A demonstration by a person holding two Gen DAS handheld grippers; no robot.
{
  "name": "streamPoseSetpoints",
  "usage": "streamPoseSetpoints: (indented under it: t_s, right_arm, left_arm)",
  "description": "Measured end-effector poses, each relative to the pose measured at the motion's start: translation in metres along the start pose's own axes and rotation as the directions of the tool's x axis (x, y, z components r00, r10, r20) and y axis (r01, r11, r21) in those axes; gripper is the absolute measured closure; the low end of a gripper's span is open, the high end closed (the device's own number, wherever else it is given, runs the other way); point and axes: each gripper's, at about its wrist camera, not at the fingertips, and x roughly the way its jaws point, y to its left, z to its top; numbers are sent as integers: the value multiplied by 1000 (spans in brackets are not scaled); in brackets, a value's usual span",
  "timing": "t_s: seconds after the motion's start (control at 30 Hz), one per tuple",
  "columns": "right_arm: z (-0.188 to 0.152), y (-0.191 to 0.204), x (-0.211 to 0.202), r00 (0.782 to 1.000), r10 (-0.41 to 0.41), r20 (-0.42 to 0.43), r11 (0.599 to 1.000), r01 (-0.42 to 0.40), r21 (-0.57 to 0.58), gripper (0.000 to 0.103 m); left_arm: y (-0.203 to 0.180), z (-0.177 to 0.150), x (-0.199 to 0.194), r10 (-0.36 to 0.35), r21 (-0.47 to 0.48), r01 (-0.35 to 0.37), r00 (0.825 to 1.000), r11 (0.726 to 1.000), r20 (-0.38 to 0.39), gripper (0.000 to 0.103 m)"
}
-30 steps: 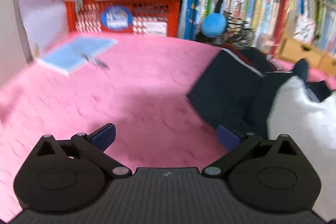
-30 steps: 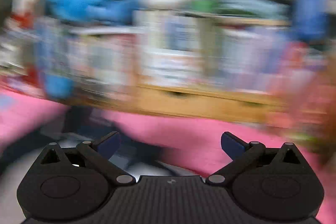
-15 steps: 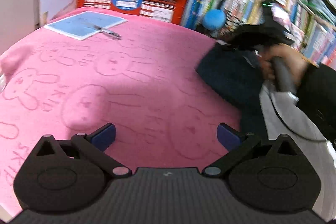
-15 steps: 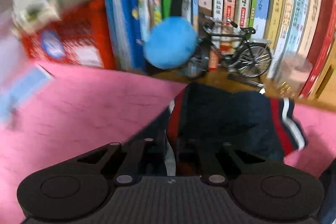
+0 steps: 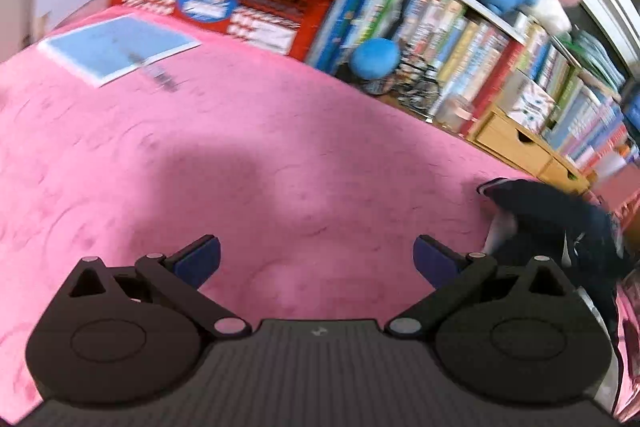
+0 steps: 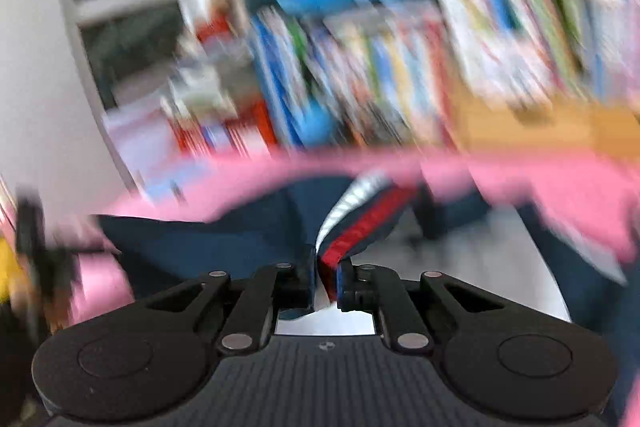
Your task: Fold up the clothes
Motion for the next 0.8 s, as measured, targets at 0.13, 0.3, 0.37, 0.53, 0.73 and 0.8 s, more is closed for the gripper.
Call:
streamPoseSetpoints:
  t_s: [0.13, 0.3, 0.37, 0.53, 0.73, 0.8]
  right_arm:
    - [-68, -23, -7, 988, -79, -134, 995, 87, 48, 74]
    - [-98, -17, -13, 996, -71, -45, 997, 72, 16, 14]
    - [-108, -6, -12, 994, -105, -10, 992, 104, -72, 4]
    - [-115, 2, -12, 990, -140, 27, 981, 142, -128, 3]
    - [-109, -28, -23, 995, -57, 83, 997, 53, 48, 2]
    - [-109, -31, -26, 995, -46, 91, 997, 41, 63, 2]
  left_arm:
    - [-46, 14, 30, -89, 59, 94, 992, 994, -91, 0]
    - [-128, 16, 80, -167, 192, 212, 960, 958, -226, 0]
    - [-169, 9, 99, -160, 286, 235, 952, 929, -262, 0]
    - [-228, -11, 157, 15, 401, 95, 965, 911, -262, 0]
    - [-238, -24, 152, -156, 219, 204, 964, 954, -215, 45]
    - [-245, -29, 144, -144, 275, 191, 973, 942, -180, 67]
